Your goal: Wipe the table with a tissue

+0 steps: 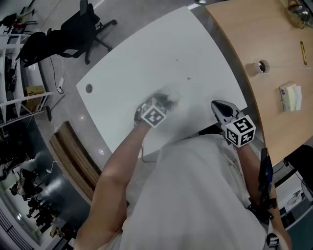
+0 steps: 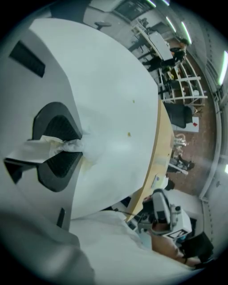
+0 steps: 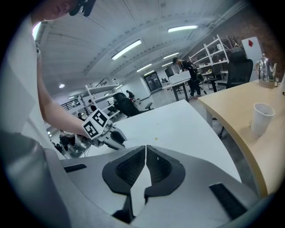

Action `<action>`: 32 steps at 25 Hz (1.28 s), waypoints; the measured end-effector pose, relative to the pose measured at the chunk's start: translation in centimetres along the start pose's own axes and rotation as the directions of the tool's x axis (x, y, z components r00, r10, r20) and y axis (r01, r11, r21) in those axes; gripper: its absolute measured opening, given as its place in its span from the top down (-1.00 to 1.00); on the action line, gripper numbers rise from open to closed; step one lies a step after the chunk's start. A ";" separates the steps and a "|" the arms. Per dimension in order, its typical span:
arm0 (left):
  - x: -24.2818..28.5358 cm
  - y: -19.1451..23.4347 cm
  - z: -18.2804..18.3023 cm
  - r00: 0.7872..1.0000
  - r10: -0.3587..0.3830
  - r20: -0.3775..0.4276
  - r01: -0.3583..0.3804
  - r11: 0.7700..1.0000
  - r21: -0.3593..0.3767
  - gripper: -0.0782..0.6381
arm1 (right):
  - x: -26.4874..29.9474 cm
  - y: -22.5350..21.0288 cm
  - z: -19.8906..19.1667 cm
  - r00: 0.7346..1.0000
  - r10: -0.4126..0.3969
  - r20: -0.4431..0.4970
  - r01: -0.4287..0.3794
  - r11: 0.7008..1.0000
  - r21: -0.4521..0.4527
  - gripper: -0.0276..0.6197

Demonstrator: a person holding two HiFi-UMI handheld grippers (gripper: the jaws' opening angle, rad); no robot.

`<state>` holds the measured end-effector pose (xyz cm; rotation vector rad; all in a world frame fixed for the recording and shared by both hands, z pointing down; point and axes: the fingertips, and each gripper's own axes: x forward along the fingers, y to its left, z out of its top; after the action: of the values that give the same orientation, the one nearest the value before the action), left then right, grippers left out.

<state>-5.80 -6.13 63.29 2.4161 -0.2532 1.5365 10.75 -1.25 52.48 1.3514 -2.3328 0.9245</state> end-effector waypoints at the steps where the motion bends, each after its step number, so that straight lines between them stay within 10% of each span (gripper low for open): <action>1: -0.4 1.6 -0.4 0.999 0.049 0.006 -0.049 0.998 -0.042 0.60 | -0.1 -0.2 0.0 1.000 0.000 0.002 0.000 1.000 0.002 0.86; 7: -3.4 11.0 0.8 0.956 0.278 0.089 -0.245 0.930 -0.274 0.60 | -0.4 -0.8 0.3 1.000 -0.004 0.010 0.004 1.000 0.007 0.86; 26: 0.3 19.5 9.2 0.905 0.426 0.020 -0.408 0.878 -0.250 0.60 | -0.5 -5.5 2.0 1.000 -0.001 0.026 0.001 1.000 0.029 0.86; 32: 3.4 15.1 11.5 0.940 0.338 0.037 -0.332 0.936 -0.112 0.60 | -1.6 -6.4 1.5 1.000 -0.008 0.002 0.007 0.999 0.032 0.86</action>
<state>1.18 -24.09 63.69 2.4272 -0.7746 1.5416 17.15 -3.46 52.97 1.3731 -2.3225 0.9625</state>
